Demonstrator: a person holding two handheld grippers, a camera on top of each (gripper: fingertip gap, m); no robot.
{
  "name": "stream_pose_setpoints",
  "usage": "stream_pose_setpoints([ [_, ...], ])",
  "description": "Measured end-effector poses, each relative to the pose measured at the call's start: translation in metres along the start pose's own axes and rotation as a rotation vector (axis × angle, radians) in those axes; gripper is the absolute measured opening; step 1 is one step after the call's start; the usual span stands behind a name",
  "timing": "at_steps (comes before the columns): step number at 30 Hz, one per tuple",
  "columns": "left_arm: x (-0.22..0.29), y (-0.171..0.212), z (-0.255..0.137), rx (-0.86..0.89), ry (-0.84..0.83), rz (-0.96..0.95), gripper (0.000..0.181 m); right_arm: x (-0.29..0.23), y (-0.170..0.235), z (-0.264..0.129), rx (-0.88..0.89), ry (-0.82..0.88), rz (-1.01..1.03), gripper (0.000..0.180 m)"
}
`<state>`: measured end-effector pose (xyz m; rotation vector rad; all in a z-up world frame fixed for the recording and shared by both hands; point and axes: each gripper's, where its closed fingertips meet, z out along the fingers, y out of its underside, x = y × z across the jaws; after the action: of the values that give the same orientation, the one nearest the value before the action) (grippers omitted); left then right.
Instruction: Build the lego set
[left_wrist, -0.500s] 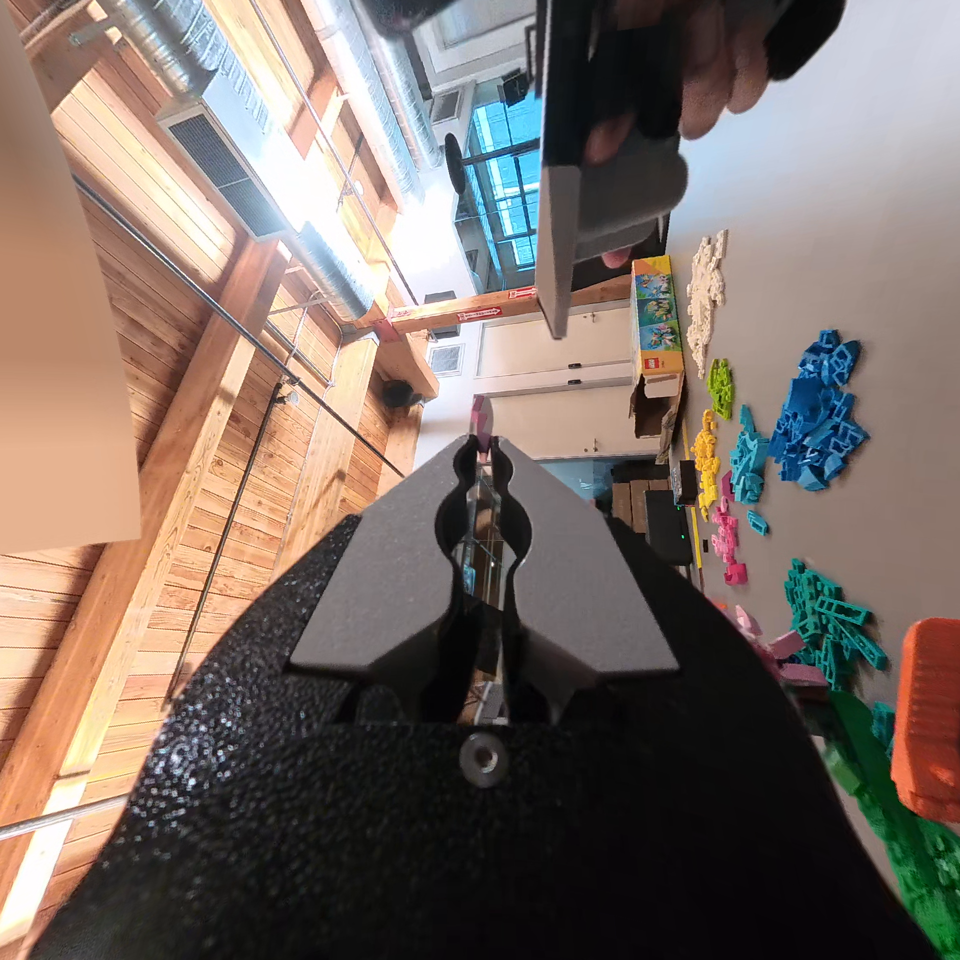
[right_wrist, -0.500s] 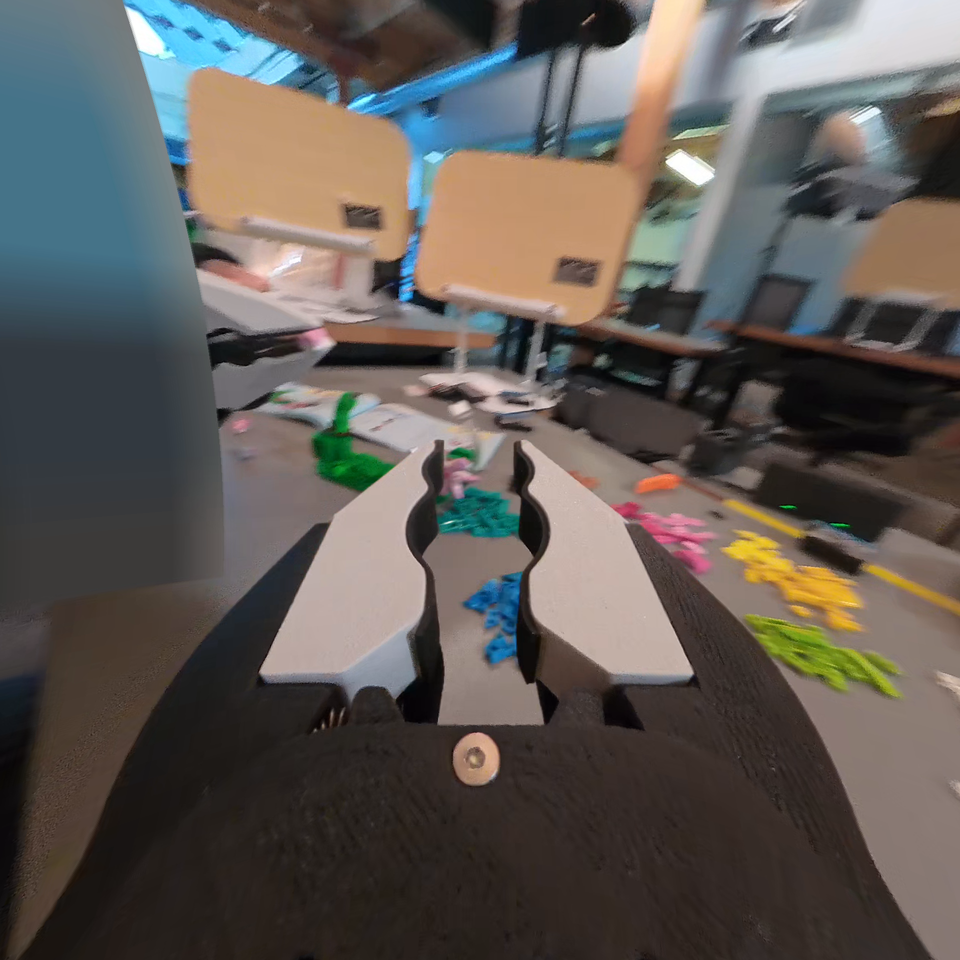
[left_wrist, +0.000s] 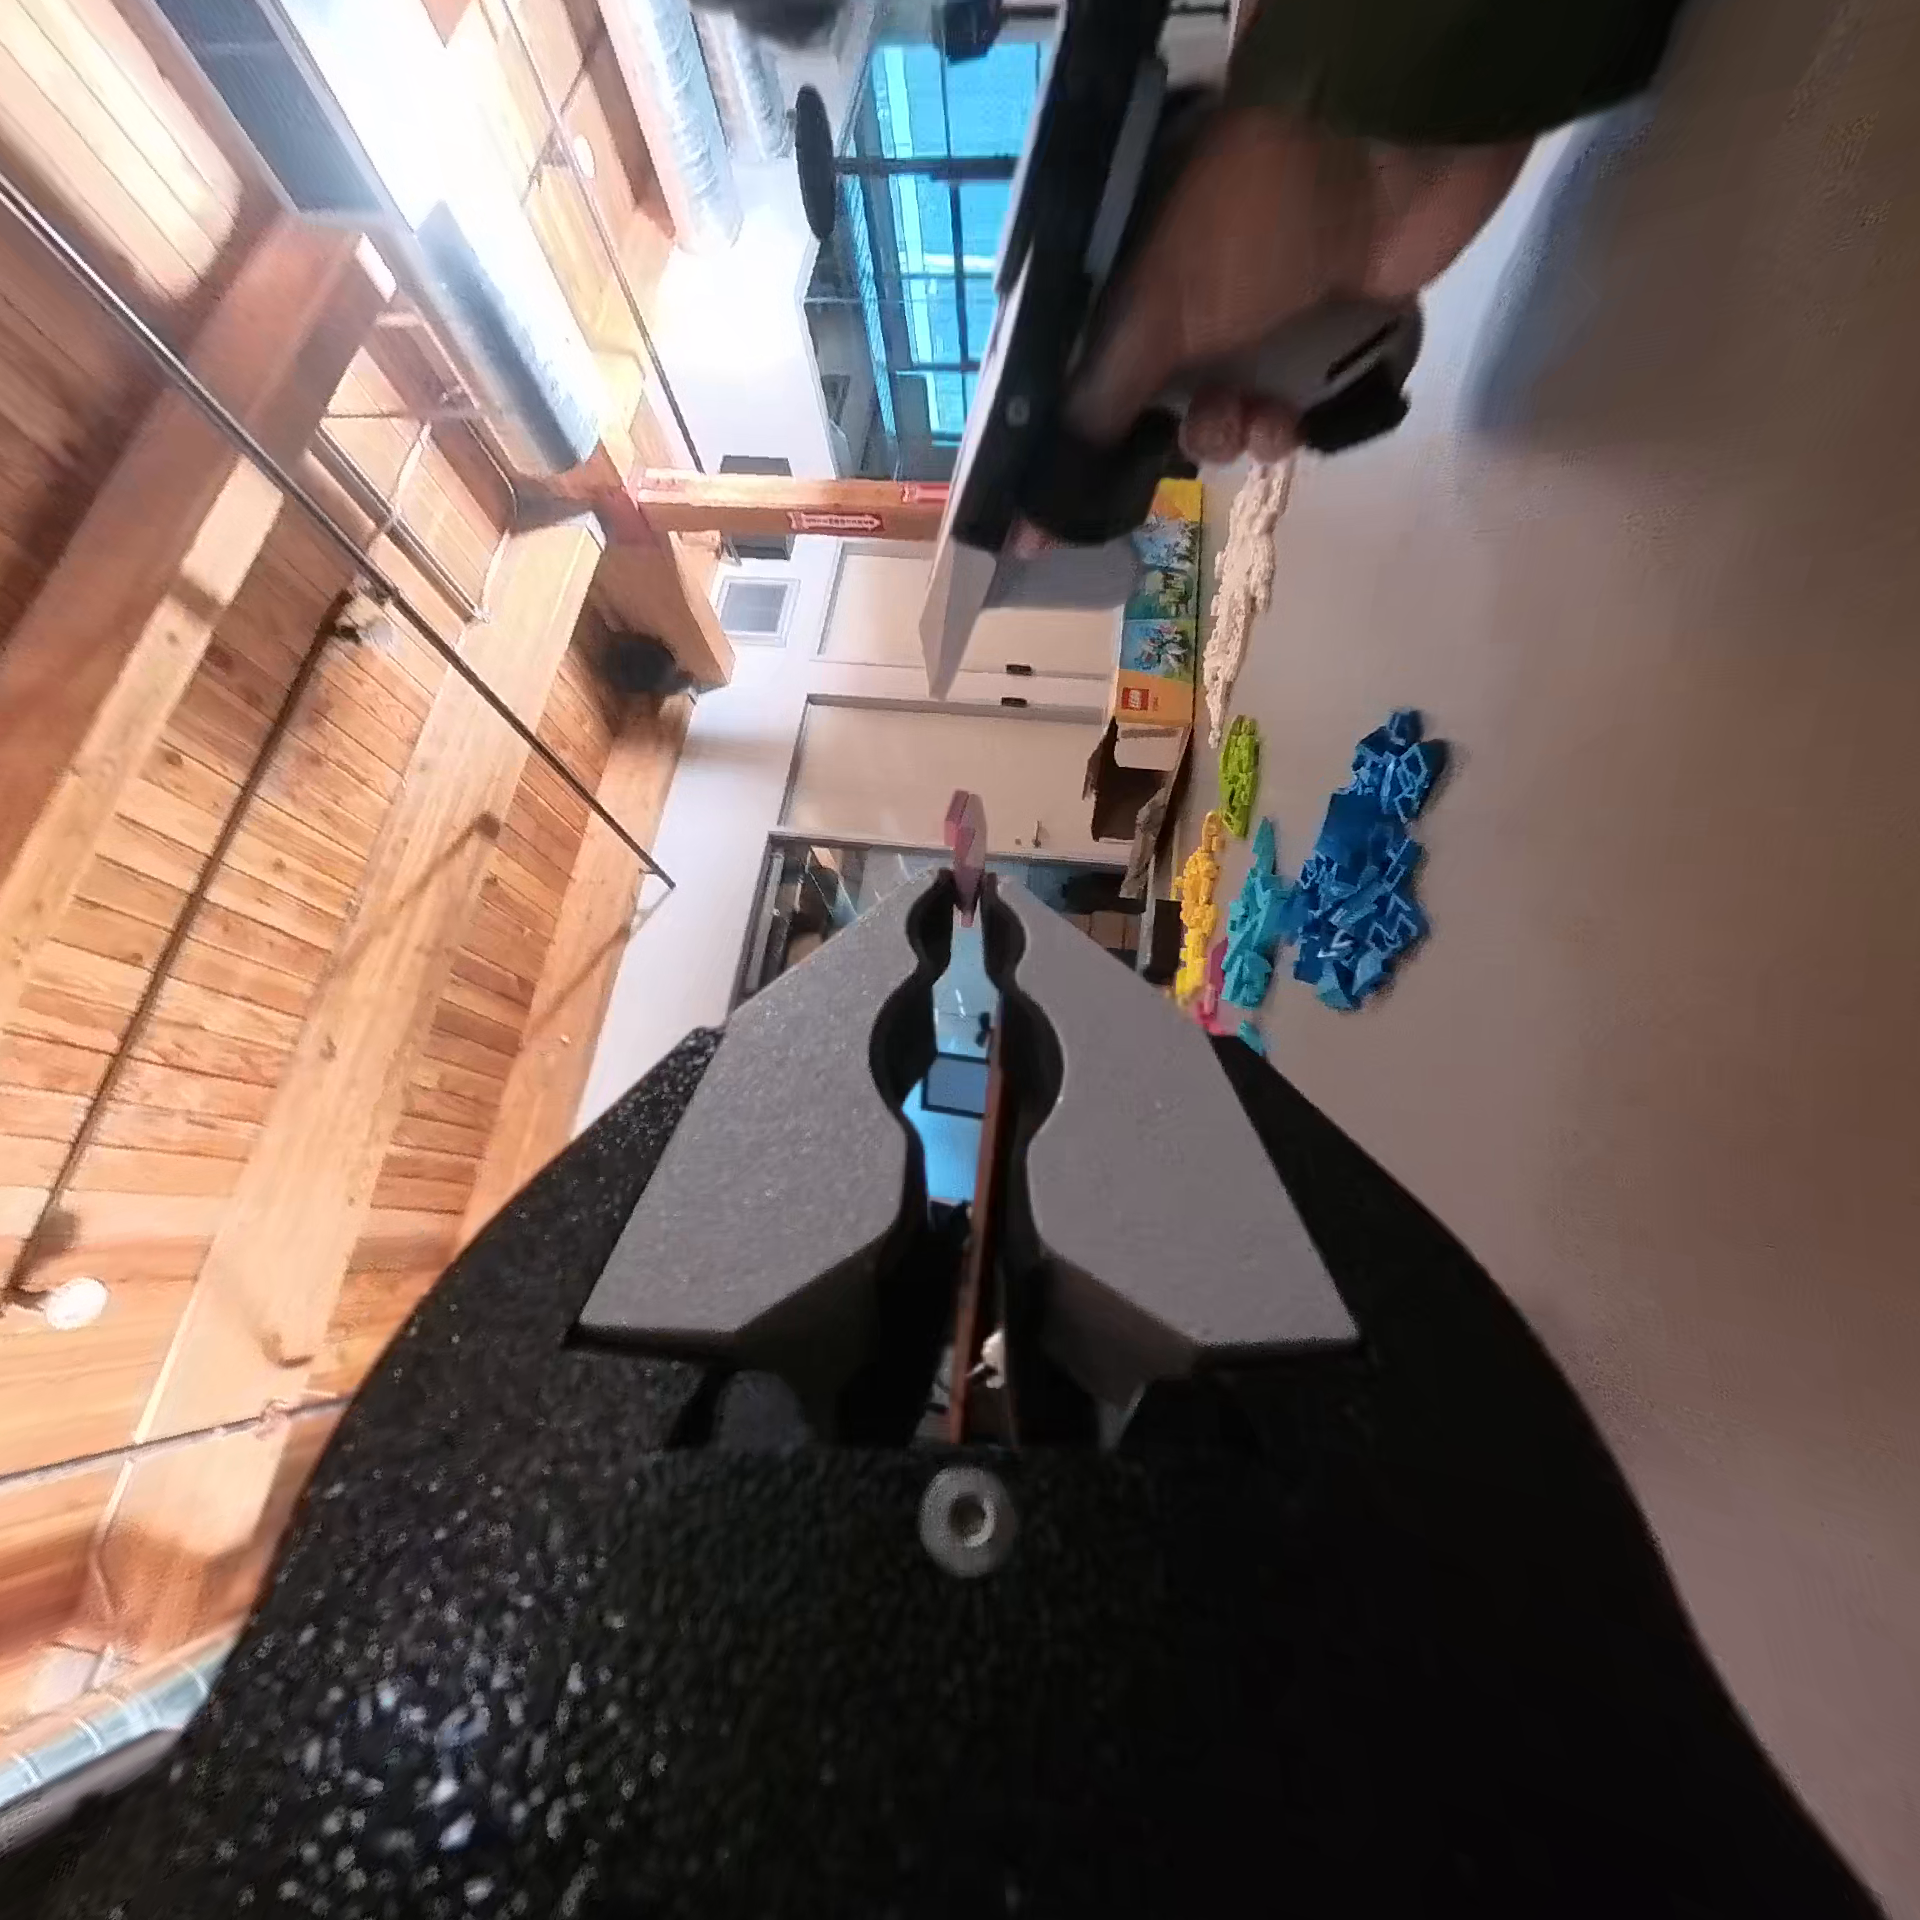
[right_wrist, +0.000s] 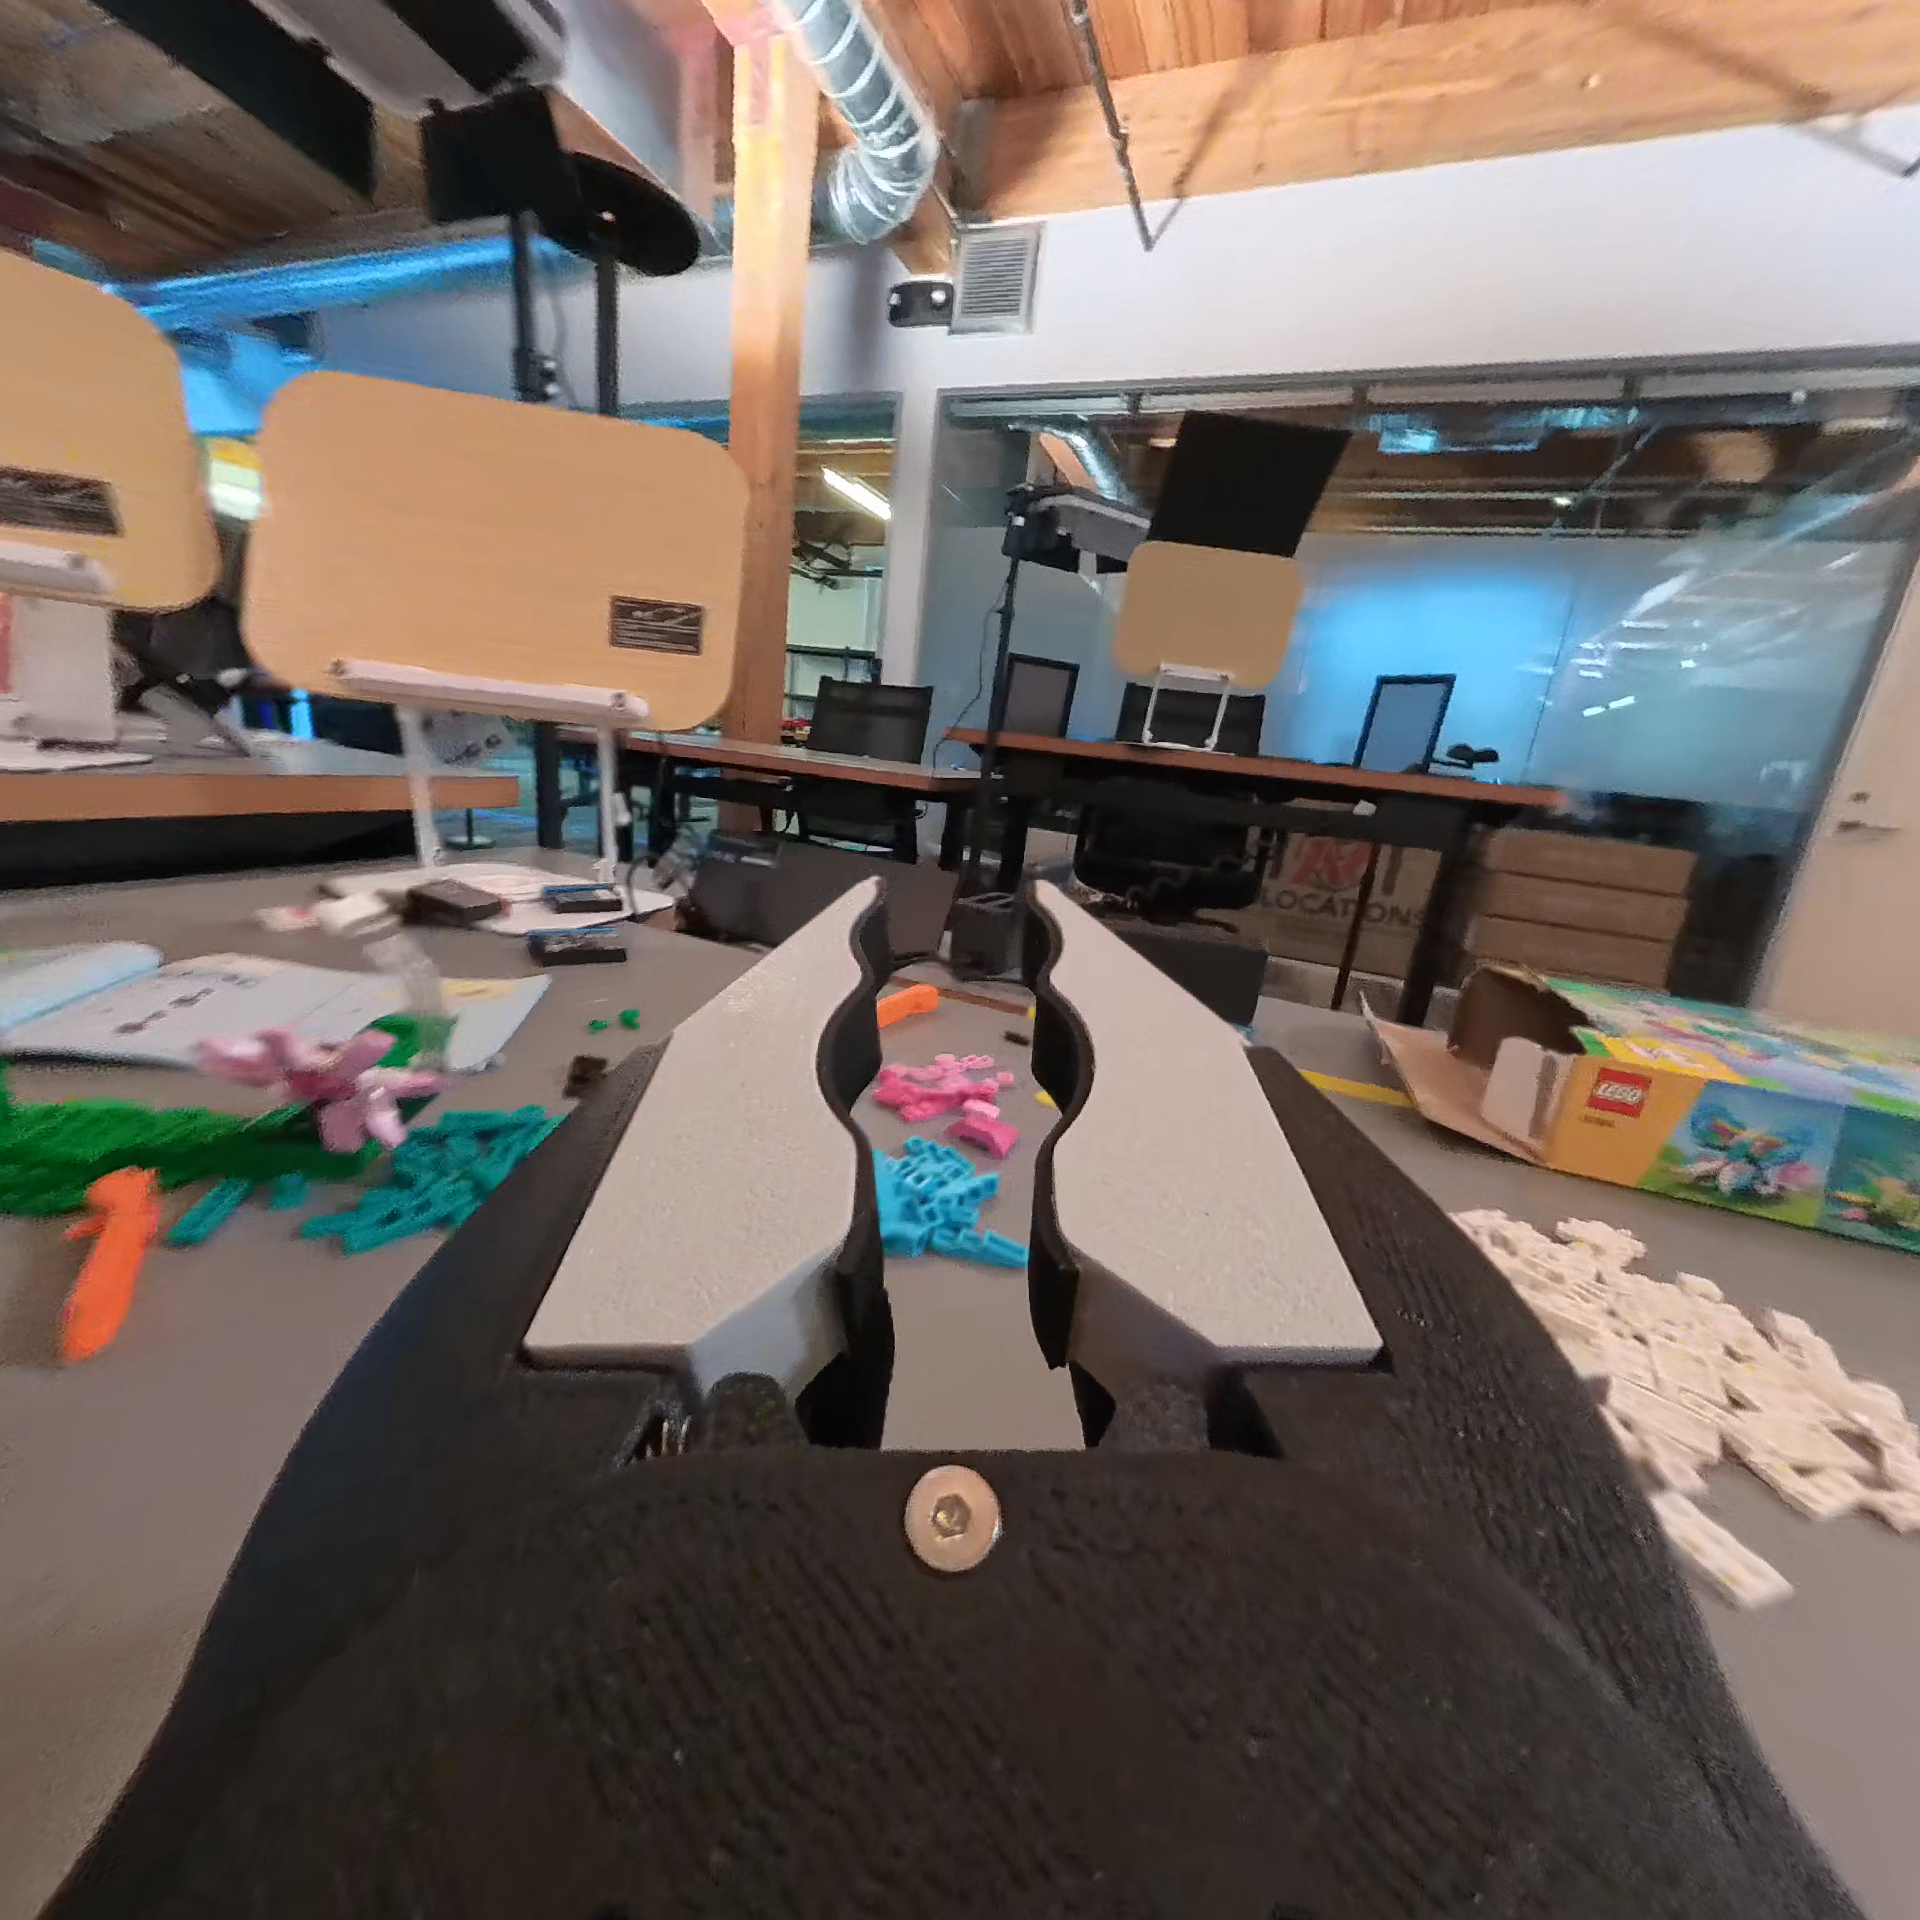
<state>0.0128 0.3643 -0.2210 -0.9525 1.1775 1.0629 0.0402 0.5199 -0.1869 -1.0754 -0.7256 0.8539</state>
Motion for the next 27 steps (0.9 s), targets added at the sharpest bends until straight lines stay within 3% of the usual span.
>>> stream_pose_setpoints([
  [5, 0.004, 0.016, 0.004, -0.070, -0.002, -0.012, 0.002, 0.038, 0.024, 0.045, -0.005, 0.104, 0.053, 0.022],
  [9, -0.003, 0.030, 0.003, -0.125, -0.048, 0.026, 0.002, 0.031, 0.030, 0.067, 0.015, 0.036, 0.050, 0.022],
  [16, 0.002, 0.054, 0.003, -0.200, -0.047, -0.074, 0.002, -0.024, 0.015, 0.057, 0.065, -0.185, -0.058, 0.019],
  [27, 0.013, 0.071, 0.007, -0.257, -0.012, -0.162, 0.002, -0.053, 0.027, 0.057, 0.021, -0.301, -0.153, 0.017],
])
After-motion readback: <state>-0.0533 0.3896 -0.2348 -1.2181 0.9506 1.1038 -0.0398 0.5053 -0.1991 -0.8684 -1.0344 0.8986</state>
